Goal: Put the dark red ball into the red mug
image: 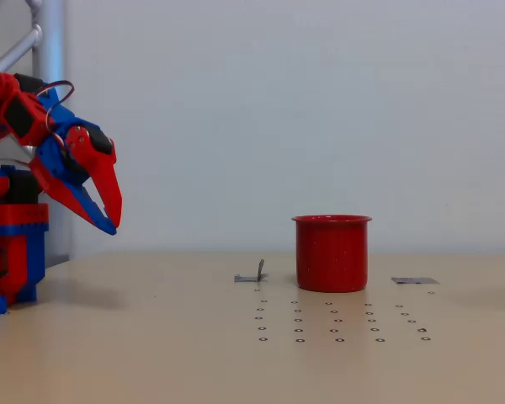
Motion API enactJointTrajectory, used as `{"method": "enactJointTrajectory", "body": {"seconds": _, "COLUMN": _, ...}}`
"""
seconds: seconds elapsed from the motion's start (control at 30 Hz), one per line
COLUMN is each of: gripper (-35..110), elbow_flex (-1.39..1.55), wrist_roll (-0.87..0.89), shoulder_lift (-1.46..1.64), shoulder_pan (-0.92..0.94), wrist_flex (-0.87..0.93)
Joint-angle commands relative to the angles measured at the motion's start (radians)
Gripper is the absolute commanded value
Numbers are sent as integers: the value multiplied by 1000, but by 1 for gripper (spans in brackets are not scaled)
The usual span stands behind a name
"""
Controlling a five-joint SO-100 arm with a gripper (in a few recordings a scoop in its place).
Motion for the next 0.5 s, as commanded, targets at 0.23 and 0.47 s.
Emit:
{"method": "enactJointTrajectory", "body": {"seconds": 0.23, "gripper": -2, "elbow_flex": 112, "wrist_roll": 32, "shoulder_lift": 86, "shoulder_pan": -190, "wrist_flex": 25}}
{"method": "enactJointTrajectory", "body": {"seconds": 0.47, "gripper": -2, "elbow_flex": 241, "wrist_roll": 43, "shoulder_lift": 169, "shoulder_pan": -305, "wrist_flex": 34}}
